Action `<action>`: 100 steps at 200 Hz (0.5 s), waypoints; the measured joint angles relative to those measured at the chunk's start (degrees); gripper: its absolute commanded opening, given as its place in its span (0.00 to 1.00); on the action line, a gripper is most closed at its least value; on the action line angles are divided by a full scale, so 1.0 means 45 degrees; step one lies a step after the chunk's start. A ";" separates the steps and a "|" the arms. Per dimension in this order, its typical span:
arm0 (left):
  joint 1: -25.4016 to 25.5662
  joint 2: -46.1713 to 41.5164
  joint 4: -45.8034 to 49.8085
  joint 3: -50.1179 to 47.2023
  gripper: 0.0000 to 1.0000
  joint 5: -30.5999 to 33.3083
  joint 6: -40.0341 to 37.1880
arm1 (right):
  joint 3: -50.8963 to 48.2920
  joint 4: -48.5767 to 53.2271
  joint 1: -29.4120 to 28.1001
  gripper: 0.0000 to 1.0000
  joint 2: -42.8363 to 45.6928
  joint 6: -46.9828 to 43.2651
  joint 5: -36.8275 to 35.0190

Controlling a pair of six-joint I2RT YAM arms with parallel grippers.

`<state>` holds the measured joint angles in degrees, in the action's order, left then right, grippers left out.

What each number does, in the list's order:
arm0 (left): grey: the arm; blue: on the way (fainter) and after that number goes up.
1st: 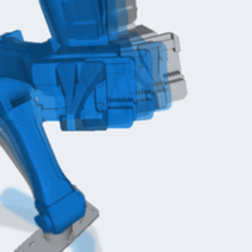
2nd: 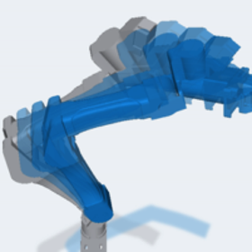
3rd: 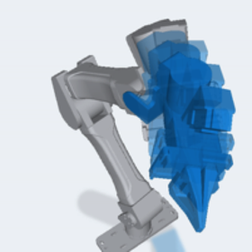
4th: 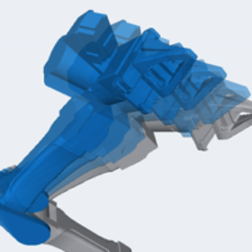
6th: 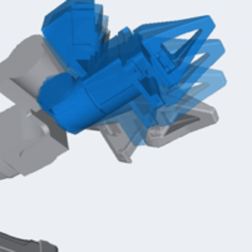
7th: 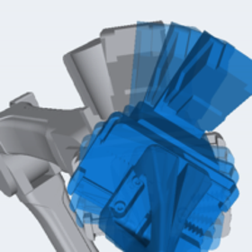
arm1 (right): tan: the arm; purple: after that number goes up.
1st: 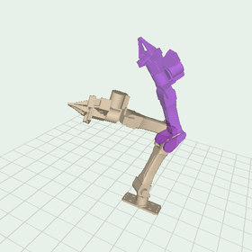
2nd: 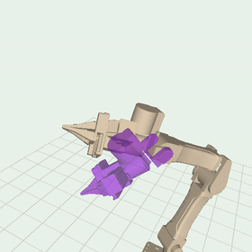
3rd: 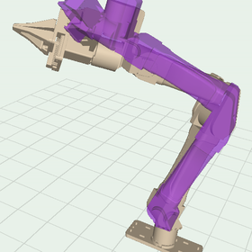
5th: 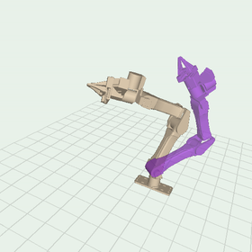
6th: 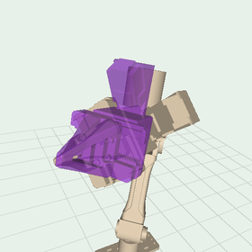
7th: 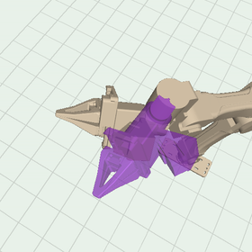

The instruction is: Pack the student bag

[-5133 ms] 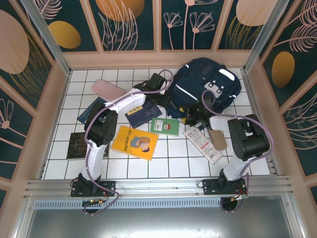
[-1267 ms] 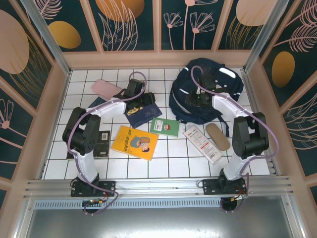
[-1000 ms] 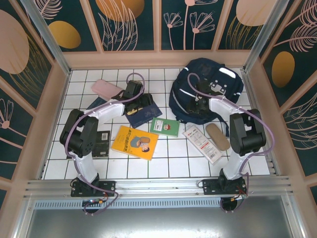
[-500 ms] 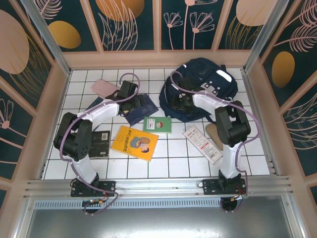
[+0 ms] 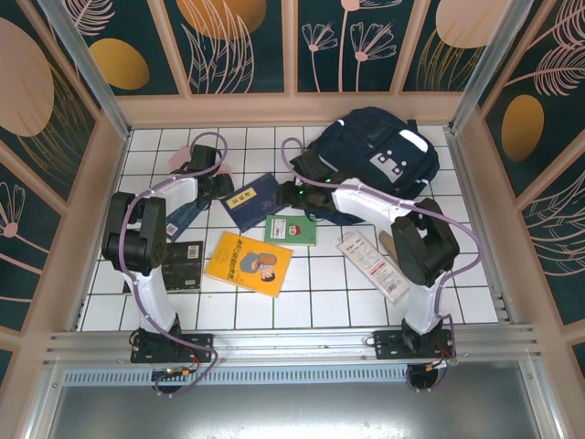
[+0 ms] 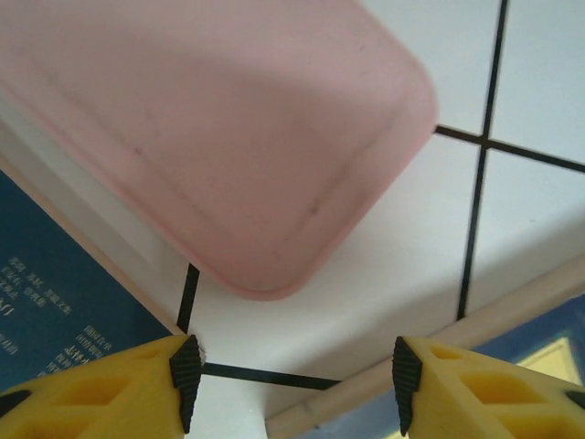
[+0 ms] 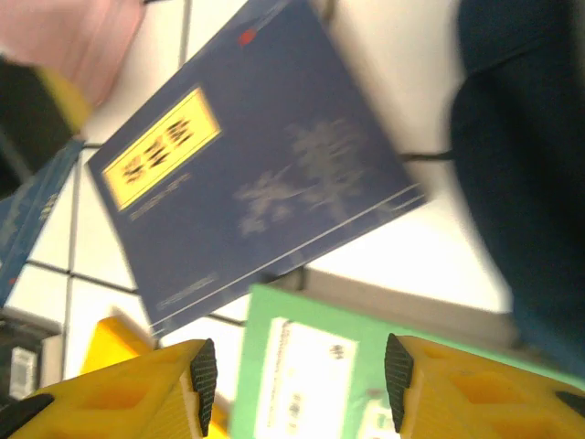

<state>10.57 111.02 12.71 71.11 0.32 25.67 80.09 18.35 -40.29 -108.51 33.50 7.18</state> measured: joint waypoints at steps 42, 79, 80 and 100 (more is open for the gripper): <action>0.0063 0.0097 -0.0039 -0.0053 0.57 -0.0991 0.0005 | 0.0092 -0.0806 -0.0355 0.55 -0.1404 0.1724 0.0335; 0.0068 0.0107 -0.0117 -0.0520 0.50 -0.1462 0.0189 | 0.1243 -0.1001 -0.0379 0.55 -0.2710 0.2943 0.0141; 0.0068 0.0112 -0.0112 -0.0525 0.50 -0.1472 0.0219 | 0.1268 -0.1010 -0.0379 0.55 -0.2725 0.2958 0.0126; 0.0068 0.0175 -0.0151 -0.0529 0.48 -0.1642 0.0461 | 0.1681 -0.1103 -0.0379 0.55 -0.3099 0.3322 -0.0024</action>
<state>10.87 111.81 12.03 68.73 -7.07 27.75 87.66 13.39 -42.00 -122.45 48.45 7.07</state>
